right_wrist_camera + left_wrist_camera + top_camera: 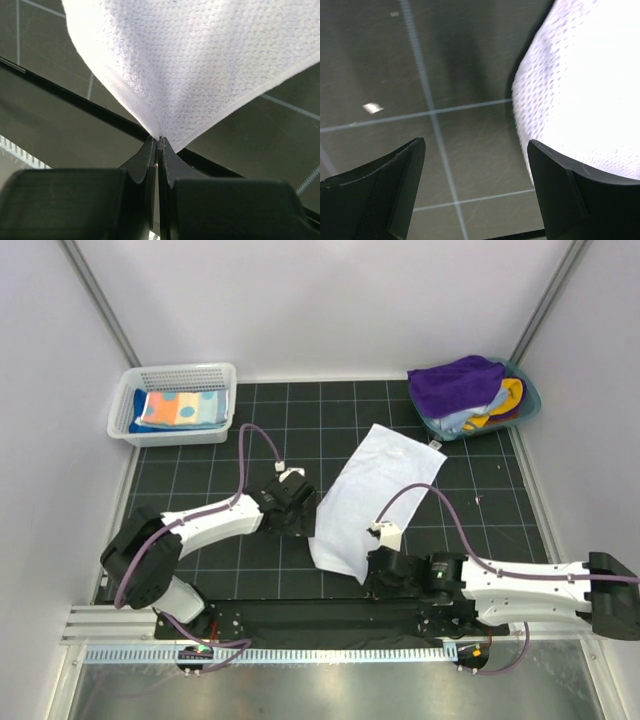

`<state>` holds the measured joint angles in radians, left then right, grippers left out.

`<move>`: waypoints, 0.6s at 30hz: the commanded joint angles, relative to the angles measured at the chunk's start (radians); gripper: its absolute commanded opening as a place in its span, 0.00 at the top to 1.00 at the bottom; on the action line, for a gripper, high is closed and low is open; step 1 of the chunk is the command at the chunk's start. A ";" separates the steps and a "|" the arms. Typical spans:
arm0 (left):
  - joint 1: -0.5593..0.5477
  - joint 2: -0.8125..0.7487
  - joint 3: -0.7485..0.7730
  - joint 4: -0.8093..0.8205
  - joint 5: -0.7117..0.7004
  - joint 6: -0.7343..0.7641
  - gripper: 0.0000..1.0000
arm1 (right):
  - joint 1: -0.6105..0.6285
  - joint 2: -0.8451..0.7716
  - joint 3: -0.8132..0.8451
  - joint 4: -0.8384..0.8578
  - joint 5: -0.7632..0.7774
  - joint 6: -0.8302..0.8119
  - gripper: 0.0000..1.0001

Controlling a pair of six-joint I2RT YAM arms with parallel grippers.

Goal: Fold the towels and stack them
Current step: Move the towel to the center of the board

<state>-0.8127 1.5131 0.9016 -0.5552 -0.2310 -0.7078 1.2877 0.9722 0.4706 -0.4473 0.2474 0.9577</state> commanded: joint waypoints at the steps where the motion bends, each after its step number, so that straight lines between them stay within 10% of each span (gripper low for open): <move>1: -0.013 0.021 -0.026 0.164 0.093 -0.022 0.13 | 0.005 -0.075 -0.024 -0.108 0.052 0.050 0.96; 10: -0.025 0.166 -0.063 0.402 0.228 -0.090 0.25 | 0.005 -0.083 0.057 -0.217 0.184 0.056 0.91; 18: -0.028 0.121 -0.010 0.301 0.181 -0.096 0.99 | 0.005 -0.027 0.131 -0.280 0.254 0.061 0.87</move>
<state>-0.8352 1.6672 0.8703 -0.1654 -0.0227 -0.7982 1.2877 0.9382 0.5438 -0.6910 0.4217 1.0023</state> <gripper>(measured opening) 0.050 0.126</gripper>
